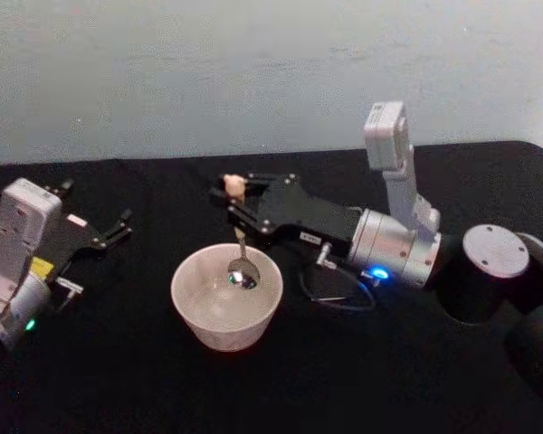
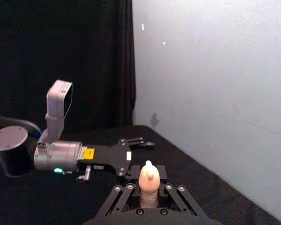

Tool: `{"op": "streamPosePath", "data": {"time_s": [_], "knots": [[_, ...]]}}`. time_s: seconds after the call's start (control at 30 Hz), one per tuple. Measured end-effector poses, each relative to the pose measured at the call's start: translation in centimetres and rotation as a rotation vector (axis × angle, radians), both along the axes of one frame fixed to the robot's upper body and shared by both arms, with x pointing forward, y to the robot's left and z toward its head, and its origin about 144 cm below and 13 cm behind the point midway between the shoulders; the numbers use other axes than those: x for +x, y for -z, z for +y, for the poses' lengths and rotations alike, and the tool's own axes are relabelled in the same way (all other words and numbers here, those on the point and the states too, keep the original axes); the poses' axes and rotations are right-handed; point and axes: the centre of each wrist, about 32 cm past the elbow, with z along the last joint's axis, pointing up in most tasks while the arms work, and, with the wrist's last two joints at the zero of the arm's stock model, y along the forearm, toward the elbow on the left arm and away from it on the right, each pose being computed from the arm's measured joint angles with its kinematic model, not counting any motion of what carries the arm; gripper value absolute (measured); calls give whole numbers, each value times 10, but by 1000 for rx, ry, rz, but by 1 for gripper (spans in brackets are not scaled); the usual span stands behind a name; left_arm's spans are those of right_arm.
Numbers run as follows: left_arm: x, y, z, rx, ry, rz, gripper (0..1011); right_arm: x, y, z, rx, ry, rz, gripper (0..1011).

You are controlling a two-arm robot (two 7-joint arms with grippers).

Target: Pick up the stirring spoon with one hand, stir inside the cup, then place it back in its original position.

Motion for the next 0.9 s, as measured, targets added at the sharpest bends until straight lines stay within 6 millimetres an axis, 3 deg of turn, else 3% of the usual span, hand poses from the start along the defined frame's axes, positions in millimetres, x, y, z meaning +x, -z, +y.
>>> {"op": "streamPosePath", "data": {"time_s": [0.9], "knots": [[0,0,0,0,0,0,1001,16,37,19,-15,-21,44,208]]}}
